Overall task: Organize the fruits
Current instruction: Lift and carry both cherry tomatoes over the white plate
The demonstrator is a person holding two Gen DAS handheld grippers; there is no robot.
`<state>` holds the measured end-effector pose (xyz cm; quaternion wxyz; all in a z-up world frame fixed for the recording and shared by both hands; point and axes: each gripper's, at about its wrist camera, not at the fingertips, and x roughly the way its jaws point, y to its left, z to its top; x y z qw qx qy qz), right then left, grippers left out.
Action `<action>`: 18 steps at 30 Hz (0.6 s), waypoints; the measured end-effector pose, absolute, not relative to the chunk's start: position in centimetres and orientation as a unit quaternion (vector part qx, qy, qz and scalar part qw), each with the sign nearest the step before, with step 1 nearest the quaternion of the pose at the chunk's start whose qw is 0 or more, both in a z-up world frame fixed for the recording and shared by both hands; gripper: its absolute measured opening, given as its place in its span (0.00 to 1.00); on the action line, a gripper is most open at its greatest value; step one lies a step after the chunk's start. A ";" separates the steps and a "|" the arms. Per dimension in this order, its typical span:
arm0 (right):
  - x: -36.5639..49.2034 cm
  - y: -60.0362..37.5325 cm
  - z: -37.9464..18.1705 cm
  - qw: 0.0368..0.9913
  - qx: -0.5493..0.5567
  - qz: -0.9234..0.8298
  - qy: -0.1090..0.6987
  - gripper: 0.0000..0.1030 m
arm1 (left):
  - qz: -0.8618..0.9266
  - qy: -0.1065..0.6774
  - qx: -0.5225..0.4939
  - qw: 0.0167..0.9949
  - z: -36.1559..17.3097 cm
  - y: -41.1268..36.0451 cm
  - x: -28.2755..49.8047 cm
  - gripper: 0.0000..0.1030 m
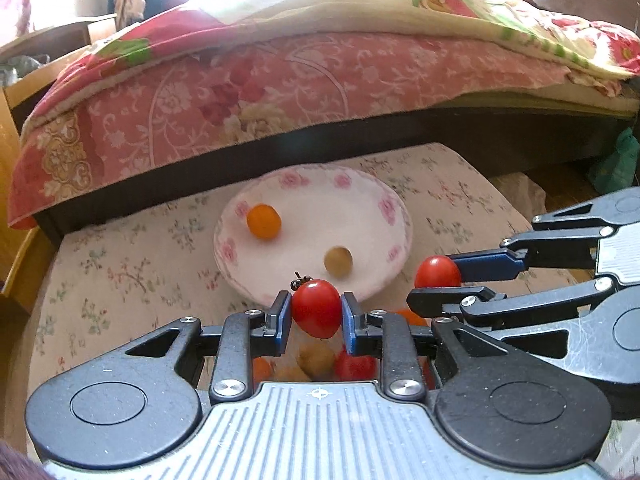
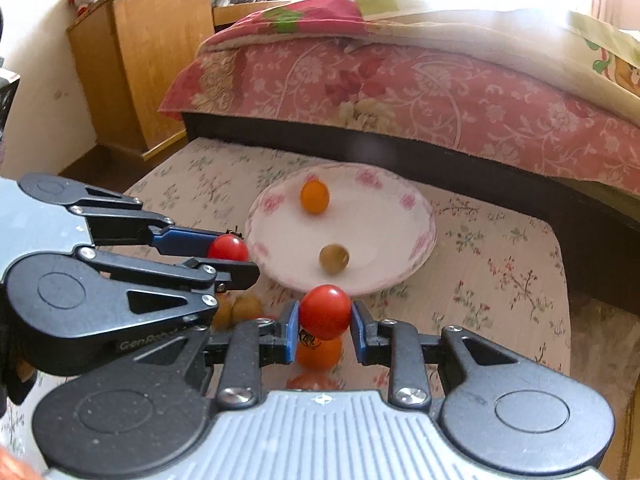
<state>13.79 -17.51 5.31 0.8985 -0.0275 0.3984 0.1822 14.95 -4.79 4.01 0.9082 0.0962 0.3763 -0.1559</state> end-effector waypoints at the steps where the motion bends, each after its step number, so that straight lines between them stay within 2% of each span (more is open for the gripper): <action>1: 14.2 -17.5 5.3 0.899 -0.025 0.180 0.399 0.30 | -0.153 0.376 0.095 0.909 4.0 -4.8 15.3 0.31; 18: 19.3 -17.6 3.5 0.901 -0.032 0.169 0.398 0.31 | -0.130 0.392 0.092 0.906 2.6 -5.0 20.0 0.31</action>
